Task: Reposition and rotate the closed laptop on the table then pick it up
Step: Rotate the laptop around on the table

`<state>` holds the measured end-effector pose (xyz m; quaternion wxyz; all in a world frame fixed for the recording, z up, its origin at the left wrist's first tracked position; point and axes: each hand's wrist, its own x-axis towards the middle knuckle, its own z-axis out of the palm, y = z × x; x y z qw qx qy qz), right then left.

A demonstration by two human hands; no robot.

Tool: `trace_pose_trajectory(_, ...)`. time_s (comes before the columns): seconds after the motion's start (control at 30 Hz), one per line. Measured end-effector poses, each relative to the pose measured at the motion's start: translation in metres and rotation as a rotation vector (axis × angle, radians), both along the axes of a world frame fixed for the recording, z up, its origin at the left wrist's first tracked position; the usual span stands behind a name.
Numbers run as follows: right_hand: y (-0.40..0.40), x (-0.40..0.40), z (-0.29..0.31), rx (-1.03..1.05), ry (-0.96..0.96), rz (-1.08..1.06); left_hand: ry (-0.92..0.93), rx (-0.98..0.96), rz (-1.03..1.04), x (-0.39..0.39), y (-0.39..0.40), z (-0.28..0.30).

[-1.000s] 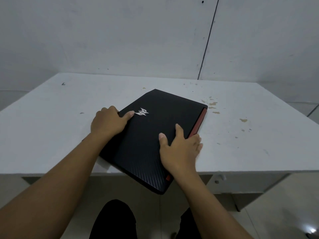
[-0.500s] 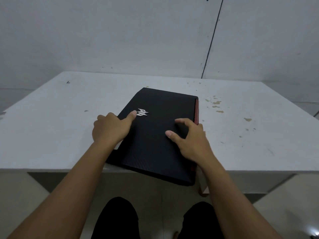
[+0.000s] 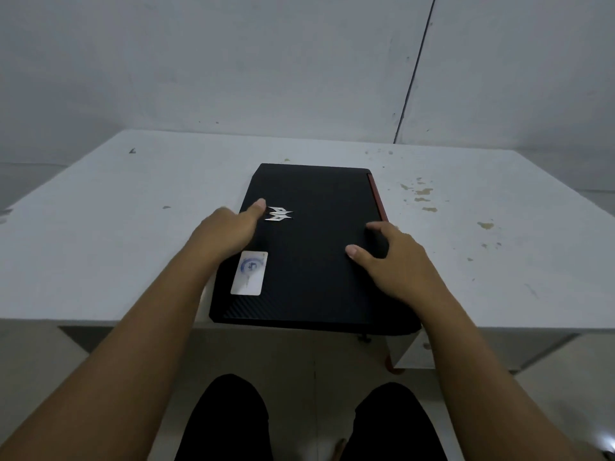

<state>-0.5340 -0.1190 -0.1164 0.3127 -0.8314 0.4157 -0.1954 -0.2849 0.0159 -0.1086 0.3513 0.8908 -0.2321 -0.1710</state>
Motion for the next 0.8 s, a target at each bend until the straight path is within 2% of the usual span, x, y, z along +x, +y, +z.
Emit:
trace_pose_trajectory(0.17, 0.061, -0.014, -0.014, -0.163, 0.138, -0.153, -0.172, 0.063, -0.058, 0.032, -0.033, 0.002)
trace_pose_trajectory(0.33, 0.072, -0.015, -0.017, -0.299, 0.044, -0.237, -0.316, 0.089, 0.011, 0.035, -0.05, -0.007)
trace_pose_trajectory(0.5, 0.071, -0.015, -0.018, -0.389, -0.013, -0.252, -0.328, 0.065, 0.033, 0.033, -0.05, -0.016)
trace_pose_trajectory(0.8, 0.05, -0.023, -0.013, -0.395, -0.077, -0.204, -0.349, 0.056, 0.107, 0.017, -0.045, -0.018)
